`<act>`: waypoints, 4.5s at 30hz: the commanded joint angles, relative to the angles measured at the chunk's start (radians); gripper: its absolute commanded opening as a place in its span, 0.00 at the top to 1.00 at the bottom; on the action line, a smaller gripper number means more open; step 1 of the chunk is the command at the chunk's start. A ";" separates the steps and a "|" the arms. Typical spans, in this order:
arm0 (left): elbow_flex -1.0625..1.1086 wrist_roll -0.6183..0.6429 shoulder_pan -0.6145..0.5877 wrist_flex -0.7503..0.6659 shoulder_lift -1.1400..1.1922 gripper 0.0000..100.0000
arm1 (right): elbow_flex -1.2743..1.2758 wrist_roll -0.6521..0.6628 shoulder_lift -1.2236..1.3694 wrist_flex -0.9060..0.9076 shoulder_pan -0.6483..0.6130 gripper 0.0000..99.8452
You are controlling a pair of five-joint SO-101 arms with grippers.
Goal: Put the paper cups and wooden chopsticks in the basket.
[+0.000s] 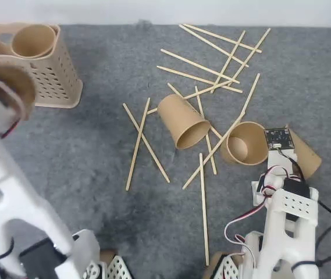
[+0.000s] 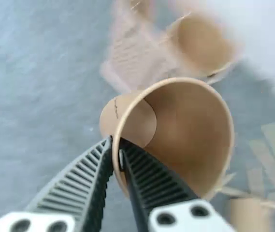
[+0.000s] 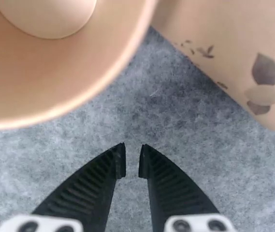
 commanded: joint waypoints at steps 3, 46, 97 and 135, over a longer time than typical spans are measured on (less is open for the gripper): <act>-0.197 0.235 0.163 -0.031 -0.021 0.99 | -0.008 0.020 -0.024 -0.010 0.008 0.94; -0.972 0.391 0.071 -0.049 0.971 0.95 | 0.017 0.021 -0.031 -0.048 -0.054 0.94; 1.547 -0.411 -0.017 -0.683 -0.675 0.80 | -0.701 -0.218 0.002 0.415 -0.116 0.84; 1.774 -0.634 -0.049 -0.829 -0.686 0.80 | -1.278 -0.388 0.446 0.516 -0.280 0.99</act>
